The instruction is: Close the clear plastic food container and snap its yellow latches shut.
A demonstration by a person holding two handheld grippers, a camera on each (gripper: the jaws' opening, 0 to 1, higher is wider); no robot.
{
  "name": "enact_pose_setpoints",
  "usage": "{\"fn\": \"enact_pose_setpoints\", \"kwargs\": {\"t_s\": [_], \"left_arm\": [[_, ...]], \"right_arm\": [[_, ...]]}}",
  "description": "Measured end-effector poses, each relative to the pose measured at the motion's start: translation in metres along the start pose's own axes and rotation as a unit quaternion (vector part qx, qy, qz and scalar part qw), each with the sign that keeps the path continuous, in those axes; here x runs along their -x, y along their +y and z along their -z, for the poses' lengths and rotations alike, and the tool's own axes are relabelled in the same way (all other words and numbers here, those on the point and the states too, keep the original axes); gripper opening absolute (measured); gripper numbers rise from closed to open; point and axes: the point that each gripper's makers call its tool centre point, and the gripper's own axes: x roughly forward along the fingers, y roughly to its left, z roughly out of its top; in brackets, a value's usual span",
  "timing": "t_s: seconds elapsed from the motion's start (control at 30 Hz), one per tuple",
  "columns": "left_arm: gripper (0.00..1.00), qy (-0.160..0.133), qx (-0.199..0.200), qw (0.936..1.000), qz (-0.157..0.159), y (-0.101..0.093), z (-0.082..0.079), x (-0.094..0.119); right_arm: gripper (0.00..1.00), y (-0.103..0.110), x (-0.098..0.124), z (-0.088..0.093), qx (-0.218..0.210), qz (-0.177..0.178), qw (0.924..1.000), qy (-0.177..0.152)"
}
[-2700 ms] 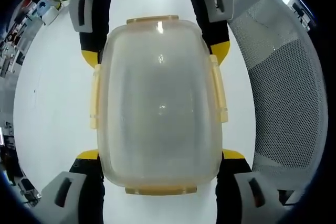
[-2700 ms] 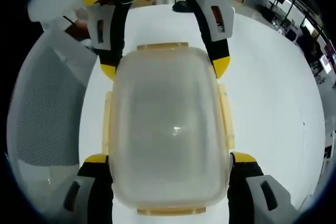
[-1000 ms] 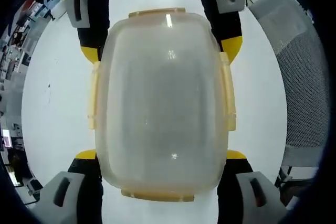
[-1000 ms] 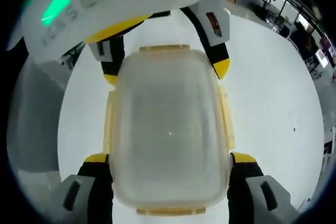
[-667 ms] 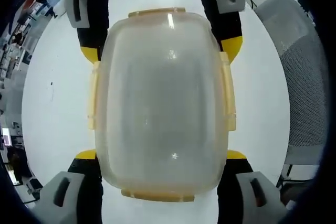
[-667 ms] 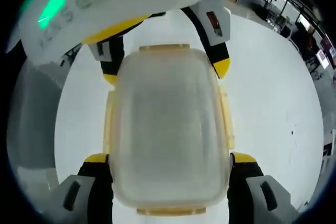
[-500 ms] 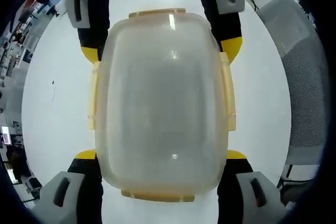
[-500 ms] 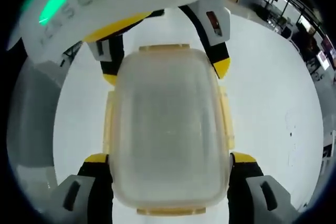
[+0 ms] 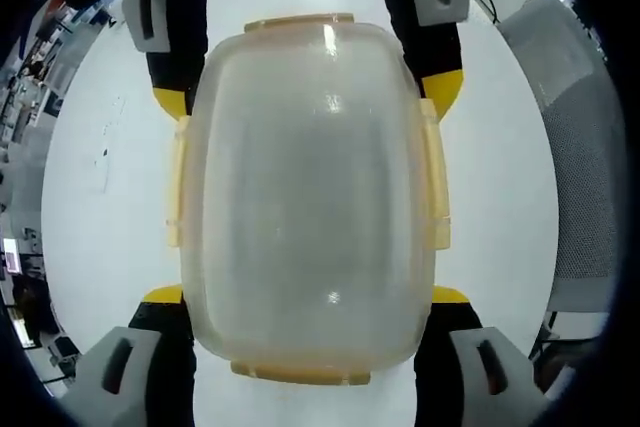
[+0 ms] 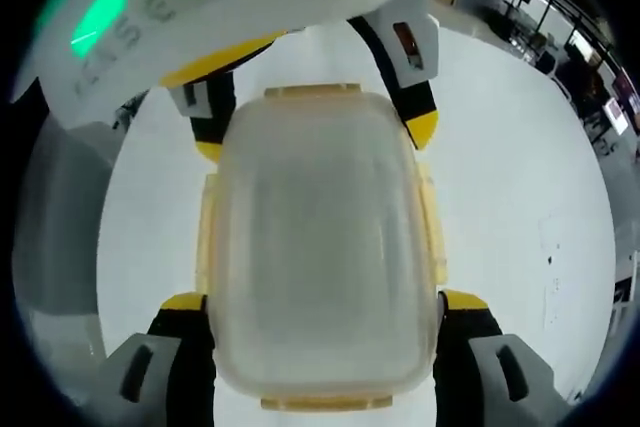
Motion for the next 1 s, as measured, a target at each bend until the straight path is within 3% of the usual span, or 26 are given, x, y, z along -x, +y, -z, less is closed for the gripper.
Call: {"fn": "enact_pose_setpoints", "kwargs": {"t_s": [0.33, 0.67, 0.9, 1.0], "left_arm": [[0.93, 0.008, -0.001, 1.0, 0.001, 0.0007, 0.0005, -0.0002], [0.93, 0.004, 0.0, 1.0, 0.001, 0.0022, 0.0004, 0.0001], [0.95, 0.021, -0.001, 0.9998, 0.003, 0.0029, 0.0026, -0.0015], [0.98, 0.019, 0.02, 0.9994, 0.019, -0.0011, 0.0052, -0.0039]], "right_arm": [[0.92, -0.0006, 0.0007, -0.0007, 0.0, 0.002, 1.0, -0.009], [0.93, -0.0015, -0.0001, 0.0009, 0.0, 0.003, 1.0, 0.005], [0.94, -0.0019, 0.0005, -0.0008, 0.0, 0.003, 0.9999, -0.014], [0.94, -0.0001, 0.0, -0.0016, 0.01, 0.008, 0.9998, -0.012]]}}
